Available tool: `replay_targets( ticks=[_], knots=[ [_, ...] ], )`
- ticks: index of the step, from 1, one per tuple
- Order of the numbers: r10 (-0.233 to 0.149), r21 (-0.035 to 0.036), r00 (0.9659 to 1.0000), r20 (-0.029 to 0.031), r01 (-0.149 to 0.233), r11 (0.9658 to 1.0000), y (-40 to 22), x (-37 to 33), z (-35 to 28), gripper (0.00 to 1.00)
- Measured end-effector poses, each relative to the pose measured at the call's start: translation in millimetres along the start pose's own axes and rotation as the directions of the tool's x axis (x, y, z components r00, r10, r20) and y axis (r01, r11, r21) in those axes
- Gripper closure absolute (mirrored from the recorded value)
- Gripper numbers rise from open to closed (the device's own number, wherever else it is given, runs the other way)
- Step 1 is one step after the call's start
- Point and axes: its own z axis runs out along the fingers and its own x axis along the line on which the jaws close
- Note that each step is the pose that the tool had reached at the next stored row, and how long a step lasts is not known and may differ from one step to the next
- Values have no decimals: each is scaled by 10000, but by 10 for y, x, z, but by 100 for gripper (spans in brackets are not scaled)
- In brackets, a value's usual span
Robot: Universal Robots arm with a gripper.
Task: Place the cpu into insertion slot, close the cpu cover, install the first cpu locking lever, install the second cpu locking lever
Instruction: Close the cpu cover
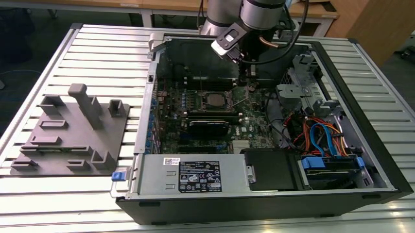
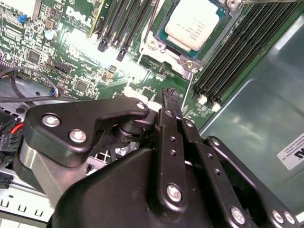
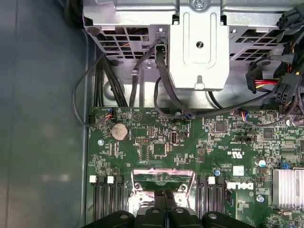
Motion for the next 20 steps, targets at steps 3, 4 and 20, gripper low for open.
replay_targets(
  ticks=[3, 4, 20],
  knots=[
    [0, 1, 10000, 2, 0, 10000, 20, -3, 5, 90],
    [1, 0, 10000, 2, -1, 10000, 32, -3, 7, 90],
    [1, 5, 10000, 2, -1, 10000, 258, -3, 47, 90]
  ],
)
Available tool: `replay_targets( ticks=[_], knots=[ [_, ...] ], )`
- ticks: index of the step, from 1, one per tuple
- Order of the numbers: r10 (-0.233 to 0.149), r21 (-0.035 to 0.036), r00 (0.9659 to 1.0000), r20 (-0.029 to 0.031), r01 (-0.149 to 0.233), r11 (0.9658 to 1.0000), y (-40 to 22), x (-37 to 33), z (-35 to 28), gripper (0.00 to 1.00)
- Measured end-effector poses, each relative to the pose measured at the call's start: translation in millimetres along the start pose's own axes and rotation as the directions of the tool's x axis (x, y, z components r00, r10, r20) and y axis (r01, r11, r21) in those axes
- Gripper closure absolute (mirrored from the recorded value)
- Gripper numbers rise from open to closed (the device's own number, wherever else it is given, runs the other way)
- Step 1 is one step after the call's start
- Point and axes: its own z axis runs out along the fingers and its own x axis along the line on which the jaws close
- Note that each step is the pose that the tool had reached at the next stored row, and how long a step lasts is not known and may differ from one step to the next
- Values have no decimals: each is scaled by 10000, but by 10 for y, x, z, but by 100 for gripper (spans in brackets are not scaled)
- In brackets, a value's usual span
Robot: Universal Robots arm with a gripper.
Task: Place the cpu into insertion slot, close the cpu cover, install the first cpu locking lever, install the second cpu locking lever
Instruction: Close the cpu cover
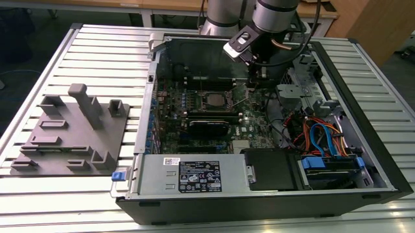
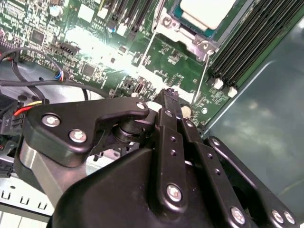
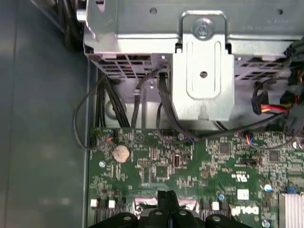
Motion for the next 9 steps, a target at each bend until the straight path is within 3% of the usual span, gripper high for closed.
replay_targets(
  ticks=[9],
  knots=[
    [1, 31, 10000, -2, -1, 10000, 107, 0, 30, 90]
  ],
)
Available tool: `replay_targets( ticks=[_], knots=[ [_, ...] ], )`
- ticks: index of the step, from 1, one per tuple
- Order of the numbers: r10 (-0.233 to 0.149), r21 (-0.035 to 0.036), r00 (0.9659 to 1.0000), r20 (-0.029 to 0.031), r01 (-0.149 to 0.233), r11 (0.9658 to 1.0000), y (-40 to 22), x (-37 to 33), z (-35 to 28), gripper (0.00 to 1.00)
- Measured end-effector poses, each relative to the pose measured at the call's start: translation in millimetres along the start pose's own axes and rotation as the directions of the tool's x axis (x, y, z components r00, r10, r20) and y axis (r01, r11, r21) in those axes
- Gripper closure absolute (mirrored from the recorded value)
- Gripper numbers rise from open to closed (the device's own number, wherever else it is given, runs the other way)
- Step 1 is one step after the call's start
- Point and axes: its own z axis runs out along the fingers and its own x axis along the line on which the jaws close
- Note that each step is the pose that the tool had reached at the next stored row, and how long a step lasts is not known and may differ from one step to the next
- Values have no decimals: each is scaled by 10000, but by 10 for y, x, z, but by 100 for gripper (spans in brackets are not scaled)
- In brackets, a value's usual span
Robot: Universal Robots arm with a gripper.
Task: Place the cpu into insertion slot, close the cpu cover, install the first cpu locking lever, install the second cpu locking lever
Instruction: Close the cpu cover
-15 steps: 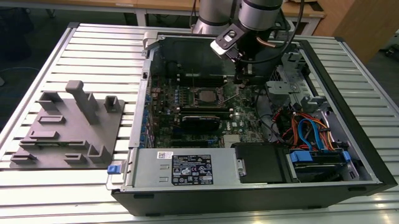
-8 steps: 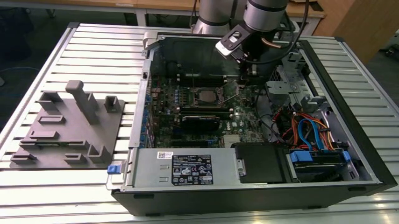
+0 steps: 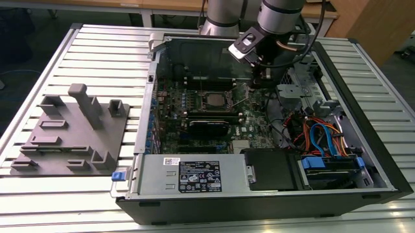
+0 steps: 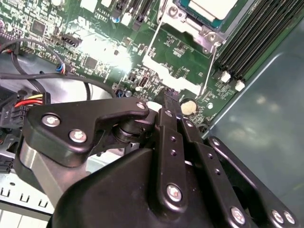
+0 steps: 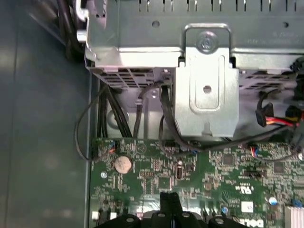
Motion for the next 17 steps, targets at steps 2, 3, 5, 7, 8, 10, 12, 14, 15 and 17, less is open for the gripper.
replay_targets(
  ticks=[2, 3, 5, 7, 8, 10, 12, 14, 15, 17],
  knots=[
    [0, 32, 10000, -2, 0, 10000, 28, 0, 11, 90],
    [0, 53, 10000, -1, 0, 10000, 39, 0, 18, 90],
    [2, 110, 10000, 0, -2, 9999, 51, -1, 39, 90],
    [3, 190, 10000, 1, -3, 9998, 53, -1, 68, 90],
    [4, 228, 10000, 0, -4, 9997, 53, -2, 81, 90],
    [6, 267, 10000, -2, -6, 9996, 53, -2, 105, 90],
    [7, 270, 10000, -3, -7, 9996, 53, -3, 116, 90],
    [6, 271, 10000, -4, -6, 9996, 53, -3, 116, 90],
    [4, 271, 10000, -9, -4, 9996, 53, -2, 117, 90],
    [5, 271, 10000, -25, -4, 9996, 51, -3, 117, 90]
  ],
)
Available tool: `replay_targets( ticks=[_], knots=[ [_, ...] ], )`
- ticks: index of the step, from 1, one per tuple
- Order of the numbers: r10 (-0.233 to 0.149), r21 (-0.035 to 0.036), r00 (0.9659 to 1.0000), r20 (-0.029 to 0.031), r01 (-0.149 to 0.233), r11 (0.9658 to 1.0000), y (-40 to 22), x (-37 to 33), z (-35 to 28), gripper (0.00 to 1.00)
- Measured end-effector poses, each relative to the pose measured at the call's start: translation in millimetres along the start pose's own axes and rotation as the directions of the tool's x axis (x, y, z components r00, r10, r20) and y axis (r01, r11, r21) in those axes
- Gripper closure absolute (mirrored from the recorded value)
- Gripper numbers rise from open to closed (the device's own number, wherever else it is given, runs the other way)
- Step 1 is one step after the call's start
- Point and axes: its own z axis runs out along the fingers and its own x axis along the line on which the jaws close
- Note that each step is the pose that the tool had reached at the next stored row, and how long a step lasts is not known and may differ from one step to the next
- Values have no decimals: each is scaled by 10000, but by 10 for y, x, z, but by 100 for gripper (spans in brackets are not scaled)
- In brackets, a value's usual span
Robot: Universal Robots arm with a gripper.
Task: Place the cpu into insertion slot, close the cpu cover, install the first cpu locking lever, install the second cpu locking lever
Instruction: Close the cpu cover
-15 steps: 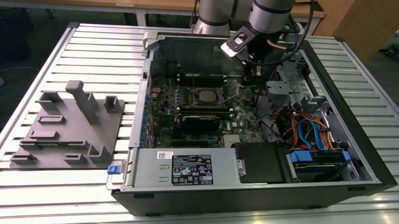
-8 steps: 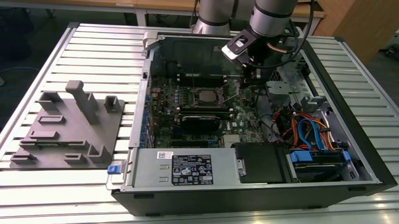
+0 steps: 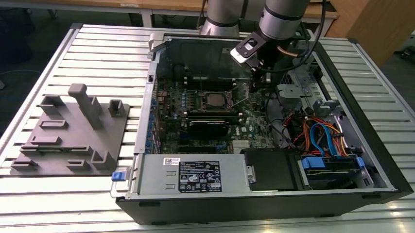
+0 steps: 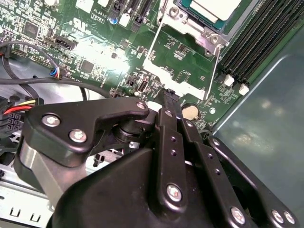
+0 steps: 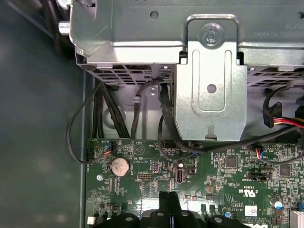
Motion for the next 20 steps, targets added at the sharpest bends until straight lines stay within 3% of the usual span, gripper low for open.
replay_targets(
  ticks=[10, 20],
  knots=[
    [0, 7, 9999, -123, 0, 10000, -46, 0, -2, 90],
    [0, 10, 9999, -138, 0, 10000, -61, 0, -3, 90]
  ],
)
